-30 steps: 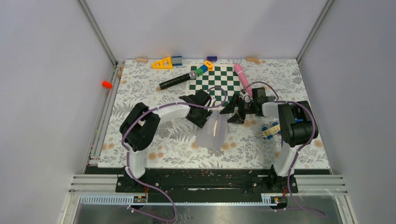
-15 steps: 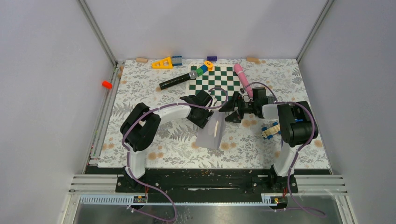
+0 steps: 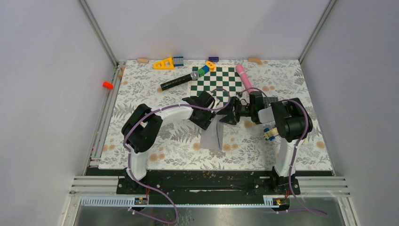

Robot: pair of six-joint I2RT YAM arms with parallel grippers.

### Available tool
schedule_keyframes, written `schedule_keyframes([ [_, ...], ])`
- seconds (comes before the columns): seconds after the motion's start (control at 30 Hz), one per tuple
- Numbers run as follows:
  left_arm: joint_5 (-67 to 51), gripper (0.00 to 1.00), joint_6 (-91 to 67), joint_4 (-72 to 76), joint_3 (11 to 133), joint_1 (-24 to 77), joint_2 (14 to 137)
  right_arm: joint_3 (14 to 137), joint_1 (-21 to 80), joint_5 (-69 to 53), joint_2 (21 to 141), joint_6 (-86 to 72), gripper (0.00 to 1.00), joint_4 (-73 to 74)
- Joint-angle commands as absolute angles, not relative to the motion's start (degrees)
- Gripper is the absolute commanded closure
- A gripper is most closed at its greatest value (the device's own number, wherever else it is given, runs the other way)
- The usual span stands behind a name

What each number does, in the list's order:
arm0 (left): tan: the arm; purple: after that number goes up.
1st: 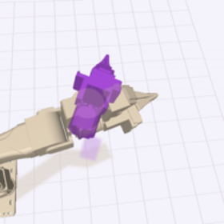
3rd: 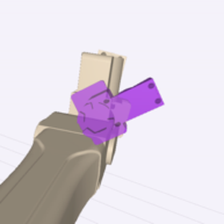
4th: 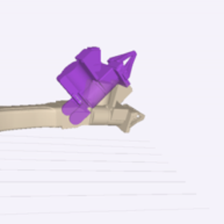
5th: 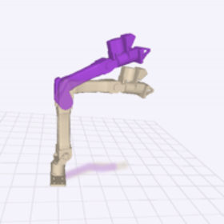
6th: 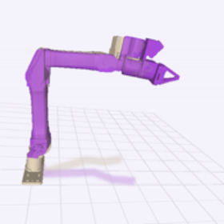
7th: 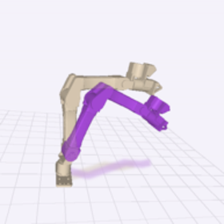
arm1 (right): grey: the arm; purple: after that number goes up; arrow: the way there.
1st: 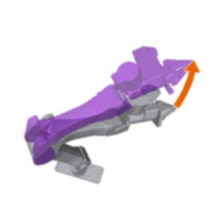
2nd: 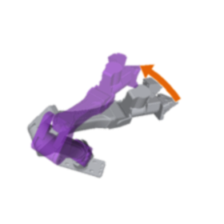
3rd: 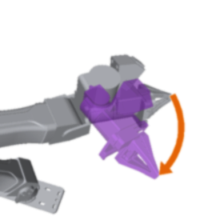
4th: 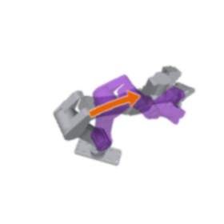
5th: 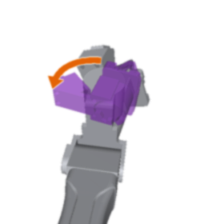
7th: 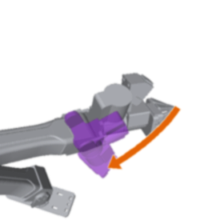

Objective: Place the letter into the envelope and seal it
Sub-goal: Seal the envelope flap on the envelope.

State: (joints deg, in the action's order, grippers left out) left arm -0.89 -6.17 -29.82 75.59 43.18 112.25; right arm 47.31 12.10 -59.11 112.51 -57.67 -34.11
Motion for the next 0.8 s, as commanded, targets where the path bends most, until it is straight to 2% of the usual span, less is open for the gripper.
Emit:
schedule_keyframes([
  [0.0,-8.6,0.47,-8.8,-30.9,71.3,43.5,118.0,46.1,12.7,-58.5,115.0,-64.8,0.36,-44.3],
  [0.13,-11.6,0.46,-9.4,-30.3,70.8,42.4,118.5,45.1,12.9,-57.0,114.5,-63.9,0.44,-43.6],
  [0.23,-12.4,0.46,-9.6,-30.1,70.7,42.1,118.6,45.1,13.2,-56.0,113.7,-61.9,0.54,-40.4],
  [0.27,-12.6,0.46,-9.6,-30.0,70.6,42.0,118.6,45.2,13.3,-55.7,113.5,-60.9,0.63,-39.0],
  [0.3,-12.9,0.45,-9.7,-29.9,70.5,41.9,118.5,45.3,13.5,-55.4,113.3,-60.4,0.76,-37.6],
  [0.4,-13.2,0.45,-9.7,-29.9,70.5,41.7,118.5,46.4,14.4,-54.7,113.4,-58.2,0.92,-33.1],
  [0.7,-13.8,0.45,-9.8,-29.9,70.4,41.7,118.4,48.8,17.1,-53.3,114.0,-53.9,0.94,-26.3],
  [0.77,-14.2,0.45,-9.8,-29.9,70.4,41.7,118.4,49.8,17.6,-51.9,113.9,-51.1,0.90,-22.2],
])
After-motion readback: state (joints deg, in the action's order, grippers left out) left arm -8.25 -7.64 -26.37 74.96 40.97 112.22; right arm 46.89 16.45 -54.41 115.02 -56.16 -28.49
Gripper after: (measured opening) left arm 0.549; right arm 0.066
